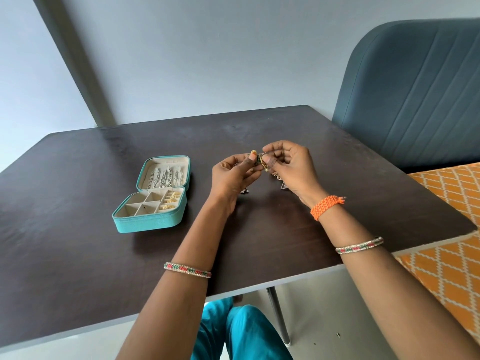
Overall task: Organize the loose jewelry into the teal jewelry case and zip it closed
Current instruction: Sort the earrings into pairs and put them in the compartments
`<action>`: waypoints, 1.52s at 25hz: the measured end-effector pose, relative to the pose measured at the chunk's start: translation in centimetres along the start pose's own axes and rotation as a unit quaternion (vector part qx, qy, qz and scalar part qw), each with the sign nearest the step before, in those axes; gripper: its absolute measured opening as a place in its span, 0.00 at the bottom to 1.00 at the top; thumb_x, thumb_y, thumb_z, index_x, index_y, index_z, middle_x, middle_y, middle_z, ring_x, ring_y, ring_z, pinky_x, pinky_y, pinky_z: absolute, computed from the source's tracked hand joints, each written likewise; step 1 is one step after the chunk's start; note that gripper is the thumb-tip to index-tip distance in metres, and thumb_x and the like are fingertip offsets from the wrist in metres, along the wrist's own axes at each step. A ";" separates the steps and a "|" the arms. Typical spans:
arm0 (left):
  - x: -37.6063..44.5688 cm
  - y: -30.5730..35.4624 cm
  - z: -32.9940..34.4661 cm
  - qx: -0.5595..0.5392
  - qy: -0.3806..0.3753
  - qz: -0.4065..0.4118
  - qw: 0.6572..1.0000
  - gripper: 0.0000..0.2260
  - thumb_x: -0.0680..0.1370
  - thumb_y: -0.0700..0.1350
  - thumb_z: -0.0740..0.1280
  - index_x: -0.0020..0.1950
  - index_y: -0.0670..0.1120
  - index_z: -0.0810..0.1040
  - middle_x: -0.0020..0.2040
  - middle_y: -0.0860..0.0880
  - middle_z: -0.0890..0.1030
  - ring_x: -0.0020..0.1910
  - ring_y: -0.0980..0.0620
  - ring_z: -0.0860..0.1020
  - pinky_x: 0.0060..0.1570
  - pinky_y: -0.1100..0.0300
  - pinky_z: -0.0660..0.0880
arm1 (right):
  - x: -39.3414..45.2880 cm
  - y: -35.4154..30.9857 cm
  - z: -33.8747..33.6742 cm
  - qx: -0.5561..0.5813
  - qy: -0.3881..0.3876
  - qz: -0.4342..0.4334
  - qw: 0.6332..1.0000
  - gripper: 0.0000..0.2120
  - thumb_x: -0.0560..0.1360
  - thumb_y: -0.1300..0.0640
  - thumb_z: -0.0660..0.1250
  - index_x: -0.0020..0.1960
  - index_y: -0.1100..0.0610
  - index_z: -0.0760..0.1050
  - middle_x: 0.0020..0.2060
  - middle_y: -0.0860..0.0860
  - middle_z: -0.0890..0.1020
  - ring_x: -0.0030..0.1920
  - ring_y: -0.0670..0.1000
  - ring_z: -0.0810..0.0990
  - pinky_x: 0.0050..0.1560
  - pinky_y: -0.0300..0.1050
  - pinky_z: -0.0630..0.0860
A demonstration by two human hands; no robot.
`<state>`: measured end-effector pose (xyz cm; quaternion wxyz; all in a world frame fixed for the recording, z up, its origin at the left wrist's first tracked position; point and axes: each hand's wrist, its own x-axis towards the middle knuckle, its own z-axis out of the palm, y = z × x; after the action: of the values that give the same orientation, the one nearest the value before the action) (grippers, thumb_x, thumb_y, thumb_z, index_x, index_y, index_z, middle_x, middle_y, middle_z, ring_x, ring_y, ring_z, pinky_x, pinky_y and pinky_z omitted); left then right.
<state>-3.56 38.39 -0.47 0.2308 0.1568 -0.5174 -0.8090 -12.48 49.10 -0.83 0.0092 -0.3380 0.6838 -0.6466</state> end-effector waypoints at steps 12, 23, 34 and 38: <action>-0.2 0.0 0.2 0.005 0.008 0.012 1.000 0.07 0.77 0.38 0.66 0.40 0.38 0.78 0.33 0.46 0.83 0.34 0.53 0.83 0.39 0.65 0.80 | -0.1 0.3 0.5 -0.043 -0.044 -0.008 0.998 0.08 0.73 0.61 0.71 0.50 0.53 0.81 0.42 0.53 0.84 0.44 0.51 0.84 0.46 0.46 0.81; 0.4 -0.1 0.2 0.044 0.044 0.012 0.998 0.06 0.74 0.42 0.71 0.38 0.43 0.81 0.27 0.51 0.71 0.27 0.59 0.71 0.37 0.65 0.75 | -0.1 -1.0 -0.2 0.163 -0.036 0.141 0.976 0.05 0.75 0.66 0.66 0.46 0.58 0.78 0.40 0.54 0.82 0.40 0.50 0.83 0.40 0.40 0.80; -5.8 2.6 -1.8 0.156 0.021 0.063 0.986 0.02 0.73 0.41 0.72 0.43 0.43 0.81 0.33 0.50 0.80 0.29 0.60 0.73 0.29 0.68 0.67 | -3.7 -5.3 -0.4 0.065 -0.099 0.076 0.990 0.06 0.73 0.68 0.68 0.49 0.62 0.81 0.42 0.56 0.84 0.38 0.43 0.81 0.36 0.32 0.75; -10.3 3.3 -3.2 0.194 0.026 0.029 0.980 0.03 0.73 0.41 0.72 0.40 0.43 0.81 0.33 0.49 0.80 0.29 0.59 0.73 0.27 0.69 0.67 | -6.9 -7.3 -0.5 0.055 -0.149 0.108 0.981 0.10 0.73 0.71 0.67 0.54 0.66 0.79 0.41 0.55 0.83 0.35 0.43 0.83 0.34 0.33 0.77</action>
<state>7.35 40.31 1.34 0.2326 0.2040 -0.6624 -0.6822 -4.10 53.23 2.79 0.1995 -0.3538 0.6709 -0.6205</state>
